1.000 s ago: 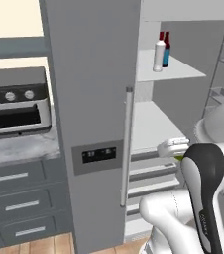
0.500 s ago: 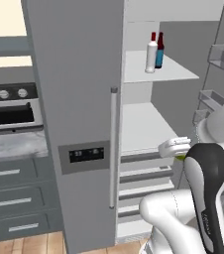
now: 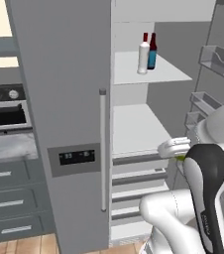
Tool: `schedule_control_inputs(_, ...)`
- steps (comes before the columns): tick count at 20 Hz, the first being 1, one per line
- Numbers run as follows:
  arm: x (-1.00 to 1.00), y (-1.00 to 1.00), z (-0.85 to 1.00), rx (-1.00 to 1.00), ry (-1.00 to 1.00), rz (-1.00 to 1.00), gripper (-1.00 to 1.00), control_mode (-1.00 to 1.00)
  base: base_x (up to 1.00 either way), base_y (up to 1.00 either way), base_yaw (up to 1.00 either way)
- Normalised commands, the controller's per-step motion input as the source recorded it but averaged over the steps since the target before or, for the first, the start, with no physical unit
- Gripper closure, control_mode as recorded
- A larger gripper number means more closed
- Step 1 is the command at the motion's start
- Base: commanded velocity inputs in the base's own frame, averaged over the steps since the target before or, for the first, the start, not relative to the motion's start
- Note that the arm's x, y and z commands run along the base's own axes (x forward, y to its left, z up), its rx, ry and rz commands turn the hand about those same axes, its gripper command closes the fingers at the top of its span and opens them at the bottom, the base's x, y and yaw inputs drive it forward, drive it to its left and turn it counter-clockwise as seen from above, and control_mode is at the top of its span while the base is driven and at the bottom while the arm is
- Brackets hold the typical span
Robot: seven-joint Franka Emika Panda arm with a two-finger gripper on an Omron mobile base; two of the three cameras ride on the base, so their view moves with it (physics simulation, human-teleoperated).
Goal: Place the beer and liquor on the top shelf of the fridge to keep them out of children's reach, and place the pear on lower shelves for easy access.
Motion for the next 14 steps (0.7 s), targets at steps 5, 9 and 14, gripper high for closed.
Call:
schedule_control_inputs(5,0.0,0.0,0.0,0.0,0.0,0.0,1.0,1.0,0.49,-0.09,0.0)
schedule_control_inputs(9,0.0,0.0,0.0,0.0,0.0,0.0,1.0,1.0,0.51,-0.06,0.0)
schedule_control_inputs(14,0.0,0.0,0.0,0.0,0.0,0.0,1.0,1.0,0.36,-0.2,0.0)
